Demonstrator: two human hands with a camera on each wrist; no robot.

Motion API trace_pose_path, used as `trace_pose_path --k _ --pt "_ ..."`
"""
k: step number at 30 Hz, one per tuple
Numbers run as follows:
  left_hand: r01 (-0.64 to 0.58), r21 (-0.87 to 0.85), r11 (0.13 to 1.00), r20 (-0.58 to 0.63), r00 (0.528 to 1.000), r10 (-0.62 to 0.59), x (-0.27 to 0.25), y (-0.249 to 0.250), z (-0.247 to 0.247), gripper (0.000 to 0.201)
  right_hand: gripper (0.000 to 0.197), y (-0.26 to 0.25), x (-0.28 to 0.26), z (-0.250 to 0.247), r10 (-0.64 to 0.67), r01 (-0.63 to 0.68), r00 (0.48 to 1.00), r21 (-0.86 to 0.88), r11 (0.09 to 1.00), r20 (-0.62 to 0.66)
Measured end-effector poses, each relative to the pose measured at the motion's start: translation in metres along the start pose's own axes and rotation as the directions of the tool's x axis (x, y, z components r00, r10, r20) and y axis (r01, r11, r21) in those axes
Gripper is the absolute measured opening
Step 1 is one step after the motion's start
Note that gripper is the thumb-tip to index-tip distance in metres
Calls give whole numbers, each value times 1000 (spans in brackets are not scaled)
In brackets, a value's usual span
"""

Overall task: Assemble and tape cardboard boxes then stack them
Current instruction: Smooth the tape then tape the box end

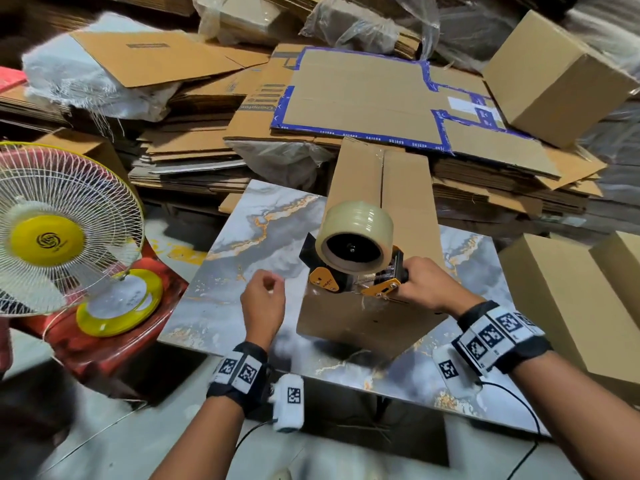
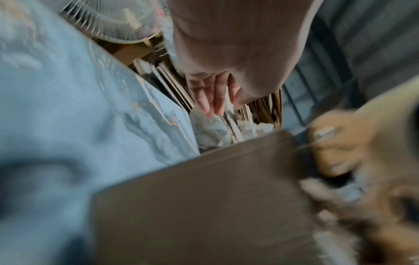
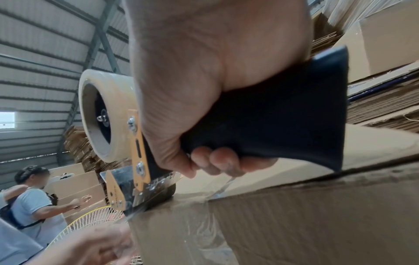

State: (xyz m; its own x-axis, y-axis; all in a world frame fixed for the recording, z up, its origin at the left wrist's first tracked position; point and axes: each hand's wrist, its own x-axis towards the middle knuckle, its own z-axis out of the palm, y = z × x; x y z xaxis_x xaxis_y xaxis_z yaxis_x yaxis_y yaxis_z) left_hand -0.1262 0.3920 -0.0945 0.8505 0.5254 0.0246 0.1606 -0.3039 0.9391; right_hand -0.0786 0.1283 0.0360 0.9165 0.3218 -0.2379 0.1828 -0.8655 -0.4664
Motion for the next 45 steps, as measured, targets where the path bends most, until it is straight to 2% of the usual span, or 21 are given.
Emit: trace_pose_path --k 1,3,6,10,14,17,19,22,25,29,32,34,35,37,38,39,40,42,43,44,45 --pt "9 -109 994 -32 999 -12 -3 10 1 6 28 1 1 0 -6 6 1000 8 1000 3" --pt "6 -227 974 6 1000 -5 -15 30 7 12 30 3 1 1 -23 22 1000 28 999 16" --pt "-51 -108 993 -32 998 48 -35 46 20 22 32 6 2 0 -54 53 997 33 998 51" --pt "-16 35 999 -56 998 18 -37 52 30 28 34 7 6 0 -84 81 995 58 995 60" --pt "18 9 1000 -63 998 -18 -35 50 33 28 25 10 8 0 -104 97 991 88 991 83" --pt "131 -33 991 -28 991 -132 -32 41 39 32 23 12 12 -1 -128 120 987 87 989 100" --pt "185 -70 980 -1 983 -186 -31 40 41 35 30 14 15 -1 -141 132 985 89 987 101" --pt "168 -148 975 61 985 -161 -28 40 39 40 34 18 13 -3 -156 146 982 90 985 106" --pt "149 -137 979 110 985 -135 -20 31 31 40 28 18 11 -7 -143 134 983 81 988 118" --pt "147 -116 982 87 987 -138 -24 31 35 42 34 66 -6 -29 -67 52 987 106 993 144" --pt "192 -62 979 129 975 -183 -21 25 34 57 32 91 -23 -36 -16 -20 984 199 980 176" --pt "207 -26 978 135 970 -201 -26 38 36 64 34 97 -27 -37 -28 -8 986 215 977 166" --pt "165 55 985 112 979 -170 -30 47 36 59 35 97 -27 -37 -38 5 988 214 977 153" --pt "-53 351 935 36 998 43 -38 57 37 46 33 96 -24 -39 -41 11 989 213 977 140" --pt "-196 452 870 34 979 203 -43 60 35 41 31 96 -23 -39 -39 9 989 209 978 141" --pt "-370 495 787 116 925 362 -49 63 32 42 30 95 -23 -40 -38 8 989 199 980 145" --pt "-538 485 689 261 842 473 -52 63 30 51 29 95 -23 -41 -37 10 989 182 983 145" --pt "-764 470 443 537 645 544 -52 57 32 66 32 94 -23 -41 -53 32 989 154 987 139" --pt "-819 467 335 617 572 540 -51 55 34 65 33 94 -22 -42 -64 42 988 153 987 139" --pt "-845 472 252 646 526 553 -51 56 36 60 33 94 -21 -42 -66 44 988 154 987 142" --pt "-851 476 221 639 507 578 -51 56 39 52 33 94 -20 -42 -66 43 987 155 987 147"
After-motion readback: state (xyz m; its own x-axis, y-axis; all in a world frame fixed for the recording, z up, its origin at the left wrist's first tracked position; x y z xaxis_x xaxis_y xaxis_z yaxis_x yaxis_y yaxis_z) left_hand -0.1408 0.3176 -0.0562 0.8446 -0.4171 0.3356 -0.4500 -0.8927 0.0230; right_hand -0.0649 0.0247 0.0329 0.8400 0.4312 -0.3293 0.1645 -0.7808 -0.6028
